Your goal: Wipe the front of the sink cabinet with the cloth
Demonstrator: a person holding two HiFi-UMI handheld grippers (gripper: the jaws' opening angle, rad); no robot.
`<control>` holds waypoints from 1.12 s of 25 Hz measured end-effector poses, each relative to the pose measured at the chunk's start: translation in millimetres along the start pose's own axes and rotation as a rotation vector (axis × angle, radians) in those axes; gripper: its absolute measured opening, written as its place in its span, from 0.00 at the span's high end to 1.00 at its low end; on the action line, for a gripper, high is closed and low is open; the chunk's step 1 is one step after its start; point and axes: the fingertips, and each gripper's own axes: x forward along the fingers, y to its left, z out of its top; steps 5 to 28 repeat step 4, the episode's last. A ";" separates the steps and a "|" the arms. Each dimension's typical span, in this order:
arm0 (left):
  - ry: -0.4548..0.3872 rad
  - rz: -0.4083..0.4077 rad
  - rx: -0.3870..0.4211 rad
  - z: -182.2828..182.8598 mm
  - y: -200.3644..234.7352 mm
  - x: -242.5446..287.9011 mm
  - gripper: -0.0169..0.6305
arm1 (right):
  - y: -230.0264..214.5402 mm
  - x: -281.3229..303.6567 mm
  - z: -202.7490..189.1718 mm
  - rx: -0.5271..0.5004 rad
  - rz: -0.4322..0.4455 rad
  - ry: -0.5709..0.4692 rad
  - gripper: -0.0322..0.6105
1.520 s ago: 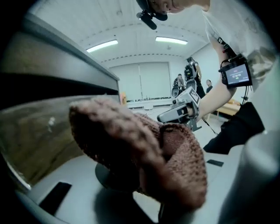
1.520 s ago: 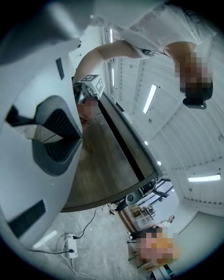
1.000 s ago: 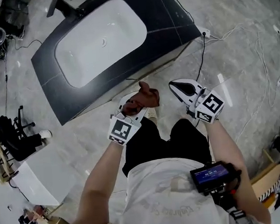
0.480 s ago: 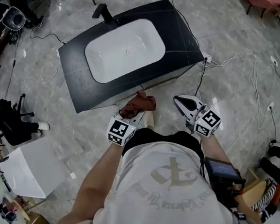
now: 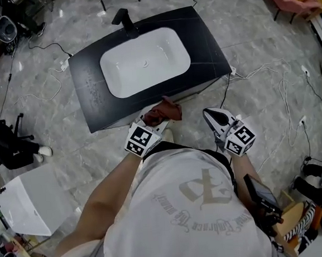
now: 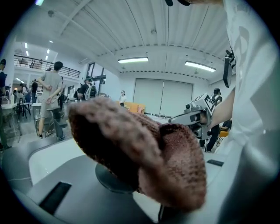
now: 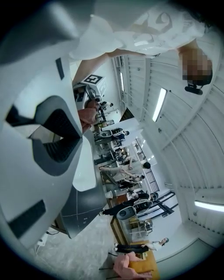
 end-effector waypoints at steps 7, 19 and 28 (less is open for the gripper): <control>0.002 -0.046 0.016 -0.4 -1.7 0.7 0.78 | 1.0 0.8 2.6 -0.005 -0.027 0.008 0.93; 0.002 -0.046 0.016 -0.4 -1.7 0.7 0.78 | 1.0 0.8 2.6 -0.005 -0.027 0.008 0.93; 0.002 -0.046 0.016 -0.4 -1.7 0.7 0.78 | 1.0 0.8 2.6 -0.005 -0.027 0.008 0.93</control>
